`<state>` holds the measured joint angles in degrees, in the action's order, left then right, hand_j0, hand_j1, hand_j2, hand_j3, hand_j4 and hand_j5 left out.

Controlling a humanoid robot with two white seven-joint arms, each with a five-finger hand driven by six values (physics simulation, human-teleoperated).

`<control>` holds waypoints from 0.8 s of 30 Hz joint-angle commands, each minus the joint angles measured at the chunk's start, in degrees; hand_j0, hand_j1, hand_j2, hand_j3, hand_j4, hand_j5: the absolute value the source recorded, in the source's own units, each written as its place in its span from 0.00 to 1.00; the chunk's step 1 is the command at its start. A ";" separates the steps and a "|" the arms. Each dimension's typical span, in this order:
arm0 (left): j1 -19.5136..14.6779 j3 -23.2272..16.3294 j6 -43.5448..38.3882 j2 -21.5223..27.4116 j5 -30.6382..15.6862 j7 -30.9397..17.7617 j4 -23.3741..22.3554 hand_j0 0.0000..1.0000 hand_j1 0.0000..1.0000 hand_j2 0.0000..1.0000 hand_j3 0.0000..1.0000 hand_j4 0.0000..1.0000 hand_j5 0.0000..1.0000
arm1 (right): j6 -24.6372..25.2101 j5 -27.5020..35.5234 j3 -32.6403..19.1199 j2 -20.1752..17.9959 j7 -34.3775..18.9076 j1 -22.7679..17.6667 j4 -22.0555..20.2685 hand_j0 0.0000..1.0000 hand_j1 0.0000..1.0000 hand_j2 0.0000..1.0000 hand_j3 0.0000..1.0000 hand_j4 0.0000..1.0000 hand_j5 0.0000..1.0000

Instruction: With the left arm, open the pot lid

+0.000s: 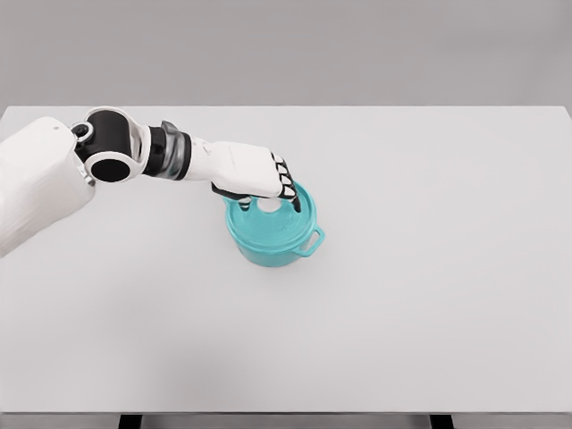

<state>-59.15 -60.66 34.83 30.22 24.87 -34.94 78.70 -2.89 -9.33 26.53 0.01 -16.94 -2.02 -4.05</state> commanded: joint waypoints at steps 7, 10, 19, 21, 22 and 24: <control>-0.09 -0.07 0.17 0.10 0.53 -0.06 -0.12 0.54 0.54 0.54 0.54 0.54 0.54 | -0.01 0.01 0.01 -0.01 -0.02 0.09 0.01 1.00 1.00 1.00 1.00 1.00 1.00; -0.18 -0.07 0.17 0.27 0.53 -0.06 -0.12 0.48 0.48 0.48 0.48 0.48 0.48 | -0.01 0.01 0.01 -0.01 -0.02 0.09 0.01 1.00 1.00 1.00 1.00 1.00 1.00; -2.20 0.02 0.17 2.55 0.35 -0.06 0.32 0.35 0.35 0.35 0.35 0.35 0.35 | -0.01 0.01 0.01 -0.01 -0.02 0.00 0.01 1.00 1.00 1.00 1.00 1.00 1.00; -2.46 0.11 0.17 5.98 0.35 -0.06 0.41 0.35 0.35 0.35 0.35 0.35 0.35 | -0.01 0.01 0.01 -0.01 -0.02 0.00 0.01 1.00 1.00 1.00 1.00 1.00 1.00; -3.25 0.11 0.17 8.52 0.44 -0.06 0.49 0.35 0.35 0.35 0.35 0.35 0.35 | -0.01 0.01 0.01 -0.01 -0.02 0.00 0.01 1.00 1.00 1.00 1.00 1.00 1.00; -3.87 0.28 0.17 14.50 0.61 -0.06 0.58 0.35 0.35 0.35 0.35 0.35 0.35 | -0.01 0.01 0.01 -0.01 -0.02 0.00 0.01 1.00 1.00 1.00 1.00 1.00 1.00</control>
<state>-63.02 -60.56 35.09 39.95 25.52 -34.98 79.14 -2.90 -9.33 26.53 0.01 -16.94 -2.02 -4.05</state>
